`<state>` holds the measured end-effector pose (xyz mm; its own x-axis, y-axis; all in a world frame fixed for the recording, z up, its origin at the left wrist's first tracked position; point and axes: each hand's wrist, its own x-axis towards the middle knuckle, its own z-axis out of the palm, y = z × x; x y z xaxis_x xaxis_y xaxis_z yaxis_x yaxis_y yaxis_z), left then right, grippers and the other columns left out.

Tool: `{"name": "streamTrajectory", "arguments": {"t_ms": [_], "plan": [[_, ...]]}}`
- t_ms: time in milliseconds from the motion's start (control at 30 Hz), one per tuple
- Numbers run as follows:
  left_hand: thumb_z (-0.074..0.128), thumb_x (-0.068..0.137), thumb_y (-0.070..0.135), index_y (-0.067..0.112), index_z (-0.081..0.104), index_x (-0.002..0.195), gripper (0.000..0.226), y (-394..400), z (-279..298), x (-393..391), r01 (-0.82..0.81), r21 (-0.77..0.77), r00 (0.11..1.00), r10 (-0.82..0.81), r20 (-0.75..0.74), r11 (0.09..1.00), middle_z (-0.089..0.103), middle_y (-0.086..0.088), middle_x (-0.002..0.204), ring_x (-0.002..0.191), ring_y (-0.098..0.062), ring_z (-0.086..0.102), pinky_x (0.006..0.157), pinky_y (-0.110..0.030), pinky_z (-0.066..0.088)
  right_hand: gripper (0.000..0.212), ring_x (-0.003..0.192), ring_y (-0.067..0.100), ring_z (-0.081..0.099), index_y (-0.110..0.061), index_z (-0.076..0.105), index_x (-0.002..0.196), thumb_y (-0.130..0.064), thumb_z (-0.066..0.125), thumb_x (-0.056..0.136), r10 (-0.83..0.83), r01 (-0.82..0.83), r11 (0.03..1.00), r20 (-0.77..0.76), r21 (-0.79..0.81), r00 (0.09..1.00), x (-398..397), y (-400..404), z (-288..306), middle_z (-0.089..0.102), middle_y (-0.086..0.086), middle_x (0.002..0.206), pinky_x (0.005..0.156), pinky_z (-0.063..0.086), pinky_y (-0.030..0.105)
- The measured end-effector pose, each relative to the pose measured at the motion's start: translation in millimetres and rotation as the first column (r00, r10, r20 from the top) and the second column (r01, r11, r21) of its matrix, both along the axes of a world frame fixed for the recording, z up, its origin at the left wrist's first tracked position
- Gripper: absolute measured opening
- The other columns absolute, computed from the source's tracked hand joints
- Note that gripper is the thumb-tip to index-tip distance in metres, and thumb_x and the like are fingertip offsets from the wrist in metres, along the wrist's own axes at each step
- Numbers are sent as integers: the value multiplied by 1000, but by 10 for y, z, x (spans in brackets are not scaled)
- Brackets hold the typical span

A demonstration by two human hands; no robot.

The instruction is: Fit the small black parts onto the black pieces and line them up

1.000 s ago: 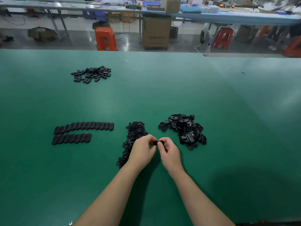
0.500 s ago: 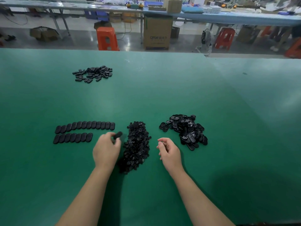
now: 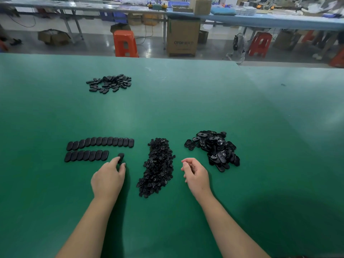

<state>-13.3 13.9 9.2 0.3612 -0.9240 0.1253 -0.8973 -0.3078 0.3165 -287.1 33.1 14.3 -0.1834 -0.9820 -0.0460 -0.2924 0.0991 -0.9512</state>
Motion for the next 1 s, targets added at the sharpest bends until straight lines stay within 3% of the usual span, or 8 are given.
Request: {"name": "streamTrajectory", "arguments": {"t_ms": [200,367,733,1000], "plan": [[45,100,46,29,52,142,46,-57,24,38,-73,74,997,72,20,995,71,-1,88,73,-24,56,55,-28,36,15,62,14,54,-30,66,92,-24,56,101,5,-5,1000,-10,4,1000,3,-1,1,69,4,81,63,53,52],[42,100,47,30,46,146,49,-102,30,40,-86,113,996,85,13,990,70,-4,91,83,-27,64,59,-29,42,15,63,14,54,-30,67,92,-24,56,101,5,-5,1000,-14,0,1000,8,-3,-1,69,5,81,63,53,51],[41,102,42,22,46,144,47,-121,5,81,-95,133,995,97,-8,987,58,1,75,71,-25,55,57,-30,44,15,62,11,55,-30,66,90,-26,56,101,10,-10,1000,-41,-3,999,9,-11,-15,70,4,80,62,53,48],[41,102,40,21,43,148,50,-125,13,81,-81,133,996,85,-22,988,54,3,74,71,-24,53,53,-28,37,16,64,9,57,-31,66,90,-25,56,101,9,-9,1000,-44,0,999,13,-12,-14,70,2,80,63,54,44]]}}
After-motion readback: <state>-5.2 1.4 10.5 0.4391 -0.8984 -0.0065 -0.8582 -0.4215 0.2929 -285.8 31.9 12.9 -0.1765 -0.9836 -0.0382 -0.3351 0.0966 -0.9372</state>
